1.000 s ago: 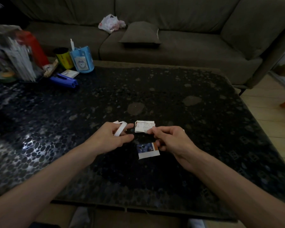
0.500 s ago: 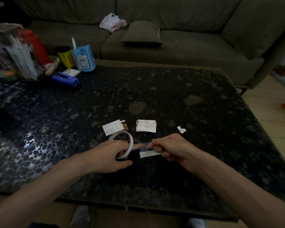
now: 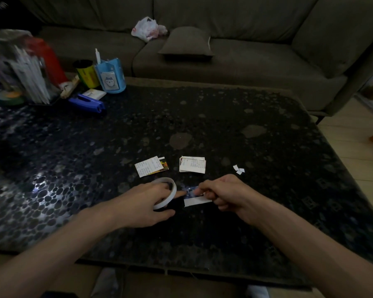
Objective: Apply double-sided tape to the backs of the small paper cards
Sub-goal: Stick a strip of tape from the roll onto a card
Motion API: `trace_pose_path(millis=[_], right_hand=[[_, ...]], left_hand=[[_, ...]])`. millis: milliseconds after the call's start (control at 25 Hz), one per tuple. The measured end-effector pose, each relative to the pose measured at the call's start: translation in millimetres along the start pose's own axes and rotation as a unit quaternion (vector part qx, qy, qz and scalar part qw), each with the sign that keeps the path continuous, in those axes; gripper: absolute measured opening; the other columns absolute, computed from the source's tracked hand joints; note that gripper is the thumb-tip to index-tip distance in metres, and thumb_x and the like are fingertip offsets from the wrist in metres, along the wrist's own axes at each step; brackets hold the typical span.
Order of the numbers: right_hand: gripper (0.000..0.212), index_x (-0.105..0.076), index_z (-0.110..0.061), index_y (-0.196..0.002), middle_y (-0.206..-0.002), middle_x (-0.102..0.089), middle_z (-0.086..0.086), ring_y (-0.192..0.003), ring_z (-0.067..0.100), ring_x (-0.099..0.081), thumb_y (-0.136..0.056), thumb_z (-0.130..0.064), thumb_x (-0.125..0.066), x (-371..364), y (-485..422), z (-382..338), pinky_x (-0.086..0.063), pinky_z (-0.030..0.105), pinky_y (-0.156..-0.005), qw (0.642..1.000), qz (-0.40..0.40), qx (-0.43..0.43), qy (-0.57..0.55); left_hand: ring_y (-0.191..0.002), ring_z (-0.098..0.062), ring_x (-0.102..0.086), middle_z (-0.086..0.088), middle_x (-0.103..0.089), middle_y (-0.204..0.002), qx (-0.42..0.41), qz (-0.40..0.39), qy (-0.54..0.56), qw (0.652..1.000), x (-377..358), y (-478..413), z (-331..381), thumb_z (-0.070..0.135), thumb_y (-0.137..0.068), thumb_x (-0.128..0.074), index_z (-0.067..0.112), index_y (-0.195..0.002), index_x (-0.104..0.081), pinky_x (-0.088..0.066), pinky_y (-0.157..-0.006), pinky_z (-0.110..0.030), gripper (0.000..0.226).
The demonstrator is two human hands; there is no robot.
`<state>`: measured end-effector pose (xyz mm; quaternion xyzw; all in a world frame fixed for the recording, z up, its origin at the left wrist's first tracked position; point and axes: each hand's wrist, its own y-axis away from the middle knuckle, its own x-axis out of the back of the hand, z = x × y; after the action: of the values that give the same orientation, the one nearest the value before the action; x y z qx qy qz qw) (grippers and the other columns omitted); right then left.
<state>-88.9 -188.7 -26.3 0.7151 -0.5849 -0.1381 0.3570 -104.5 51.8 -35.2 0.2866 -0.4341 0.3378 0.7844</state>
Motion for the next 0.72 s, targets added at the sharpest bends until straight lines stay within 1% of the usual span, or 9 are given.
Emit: trace_pose_path(millis=[80, 160, 200, 240, 280, 360, 440, 560, 720], right_hand=[[0.022, -0.085, -0.012, -0.087, -0.053, -0.052, -0.008, -0.041, 0.005, -0.034, -0.096, -0.025, -0.07, 0.1, -0.6, -0.2, -0.027, 0.019, -0.04, 1.0, 0.001, -0.005, -0.001], [0.021, -0.085, -0.012, -0.086, -0.053, -0.053, -0.008, -0.04, 0.005, -0.034, -0.096, -0.024, -0.07, 0.2, -1.3, 0.0, -0.027, 0.019, -0.04, 1.0, 0.004, -0.004, -0.003], [0.021, -0.085, -0.012, -0.086, -0.054, -0.053, -0.007, -0.04, 0.005, -0.035, -0.095, -0.023, -0.07, 0.0, -1.4, 0.3, -0.027, 0.02, -0.04, 1.0, 0.007, -0.003, -0.005], [0.021, -0.085, -0.011, -0.086, -0.054, -0.053, -0.007, -0.04, 0.005, -0.035, -0.095, -0.023, -0.07, 0.0, -1.6, 0.5, -0.027, 0.02, -0.04, 1.0, 0.009, -0.001, -0.009], [0.021, -0.085, -0.011, -0.086, -0.054, -0.054, -0.006, -0.039, 0.005, -0.036, -0.095, -0.022, -0.07, -0.1, -1.9, 0.6, -0.028, 0.02, -0.04, 1.0, 0.011, 0.0, -0.012], [0.022, -0.085, -0.011, -0.087, -0.055, -0.055, -0.006, -0.039, 0.005, -0.037, -0.096, -0.021, -0.069, 0.2, -2.3, 0.8, -0.029, 0.019, -0.04, 1.0, 0.015, -0.003, -0.014], [0.022, -0.085, -0.01, -0.089, -0.056, -0.057, -0.004, -0.038, 0.005, -0.038, -0.097, -0.02, -0.067, 0.4, -2.3, 0.8, -0.029, 0.019, -0.039, 1.0, 0.02, -0.01, -0.015], [0.023, -0.084, -0.009, -0.09, -0.057, -0.058, -0.003, -0.038, 0.006, -0.039, -0.097, -0.018, -0.064, -0.2, -1.8, 1.6, -0.029, 0.019, -0.038, 1.0, 0.022, -0.009, -0.019], [0.022, -0.084, -0.009, -0.09, -0.057, -0.058, -0.003, -0.039, 0.006, -0.039, -0.096, -0.018, -0.065, -0.3, -1.5, 1.6, -0.03, 0.019, -0.039, 1.0, 0.021, -0.009, -0.02]], left_hand=[[-0.084, 0.028, -0.044, 0.033, -0.043, -0.092, -0.005, -0.006, 0.0, 1.0, 0.6, 0.1, 1.4, 0.043, -0.098, -0.066, 0.048, -0.089, -0.045, -0.035, -0.062, -0.005, 0.024], [-0.085, 0.02, -0.048, 0.029, -0.048, -0.099, -0.006, -0.008, 0.001, 1.0, -0.2, 0.2, 0.0, 0.045, -0.098, -0.065, 0.047, -0.098, -0.053, -0.036, -0.066, -0.007, 0.012], [-0.087, 0.013, -0.049, 0.026, -0.051, -0.106, -0.004, -0.008, 0.001, 1.0, -0.6, -0.1, -0.8, 0.046, -0.098, -0.065, 0.044, -0.11, -0.058, -0.037, -0.071, -0.009, 0.014], [-0.089, 0.008, -0.049, 0.024, -0.052, -0.112, -0.004, -0.006, -0.006, 1.0, -1.9, -0.9, -2.0, 0.046, -0.098, -0.065, 0.039, -0.12, -0.06, -0.04, -0.075, -0.013, 0.023], [-0.09, 0.005, -0.048, 0.021, -0.053, -0.114, -0.002, -0.007, -0.012, 1.0, -2.7, -1.6, -2.8, 0.046, -0.098, -0.065, 0.034, -0.123, -0.06, -0.041, -0.076, -0.016, 0.028], [-0.089, 0.003, -0.048, 0.02, -0.053, -0.113, -0.004, -0.001, -0.018, 1.0, -3.0, -2.2, -3.6, 0.047, -0.098, -0.065, 0.031, -0.119, -0.06, -0.04, -0.074, -0.018, 0.027], [-0.096, 0.0, -0.053, 0.021, -0.053, -0.115, -0.007, 0.003, -0.018, 1.0, -3.7, -1.7, -3.2, 0.049, -0.098, -0.064, 0.033, -0.123, -0.059, -0.044, -0.077, -0.019, 0.03], [-0.113, -0.003, -0.054, 0.02, -0.053, -0.127, -0.018, 0.005, -0.056, 0.998, -6.5, -0.6, -2.4, 0.055, -0.099, -0.056, 0.042, -0.145, -0.049, -0.052, -0.089, -0.028, 0.048], [-0.115, -0.006, -0.057, 0.018, -0.055, -0.124, -0.039, 0.019, -0.087, 0.995, -8.8, -1.2, -0.6, 0.057, -0.101, -0.051, 0.043, -0.145, -0.049, -0.053, -0.086, -0.03, 0.047]])
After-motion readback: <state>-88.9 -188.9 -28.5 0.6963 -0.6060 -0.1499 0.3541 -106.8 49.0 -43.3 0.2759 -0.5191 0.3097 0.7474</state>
